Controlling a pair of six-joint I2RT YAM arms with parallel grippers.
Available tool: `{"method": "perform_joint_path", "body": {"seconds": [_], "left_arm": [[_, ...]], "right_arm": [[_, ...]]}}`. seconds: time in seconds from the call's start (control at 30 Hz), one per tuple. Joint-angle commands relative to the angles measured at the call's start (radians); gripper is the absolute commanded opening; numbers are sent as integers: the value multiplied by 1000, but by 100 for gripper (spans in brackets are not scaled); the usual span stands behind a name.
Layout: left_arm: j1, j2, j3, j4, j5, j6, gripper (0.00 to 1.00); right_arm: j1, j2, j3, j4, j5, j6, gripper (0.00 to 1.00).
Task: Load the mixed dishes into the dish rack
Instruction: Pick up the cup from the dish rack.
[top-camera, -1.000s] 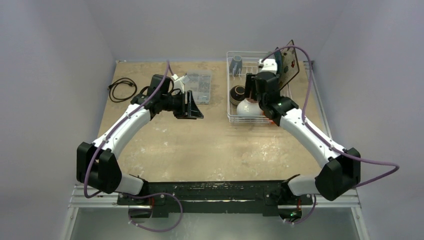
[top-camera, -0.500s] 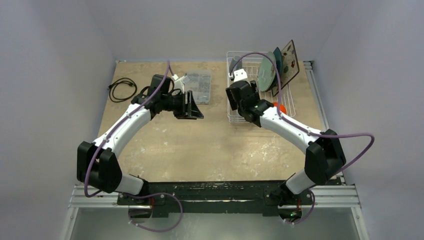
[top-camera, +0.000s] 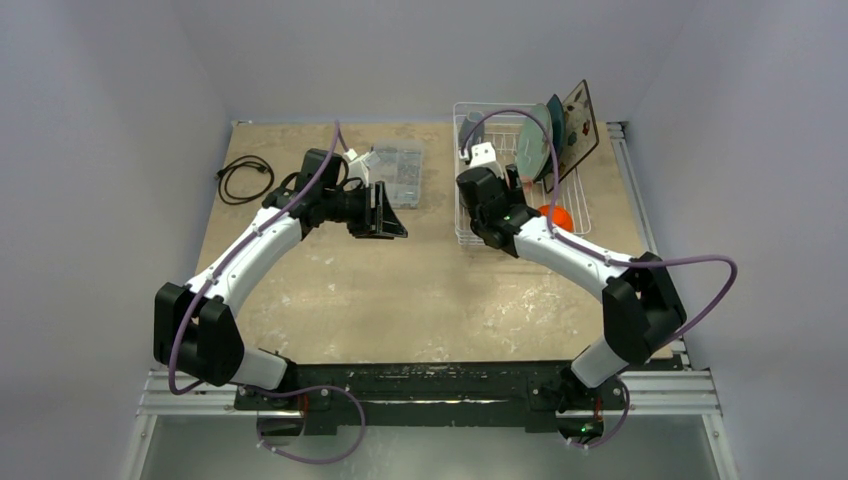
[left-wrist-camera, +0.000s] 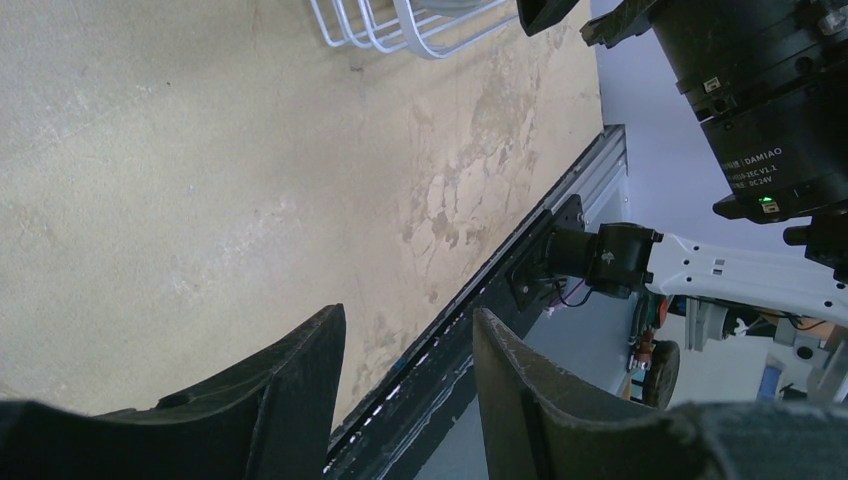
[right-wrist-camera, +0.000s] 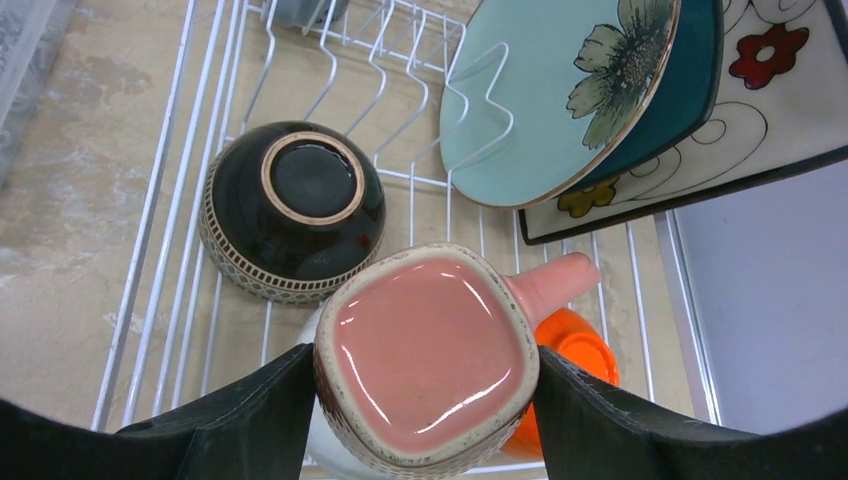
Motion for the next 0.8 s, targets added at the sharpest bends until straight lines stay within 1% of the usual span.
{"method": "perform_joint_path", "body": {"seconds": [0.0, 0.13, 0.27, 0.37, 0.43, 0.6, 0.77], "left_arm": [[-6, -6, 40, 32, 26, -7, 49], [-6, -6, 40, 32, 24, -7, 49], [-6, -4, 41, 32, 25, -8, 49], [-6, -4, 41, 34, 28, -9, 49], [-8, -3, 40, 34, 29, -9, 49], [-10, 4, 41, 30, 27, -6, 49], [-12, 3, 42, 29, 29, -7, 49]], "right_arm": [[-13, -27, 0, 113, 77, -6, 0], [-12, -32, 32, 77, 74, 16, 0], [14, -51, 57, 55, -41, 29, 0], [58, -35, 58, 57, -70, 17, 0], [63, -27, 54, 58, -80, 36, 0], [43, -4, 2, 100, 18, 7, 0], [-66, 9, -44, 118, 63, 31, 0]]}}
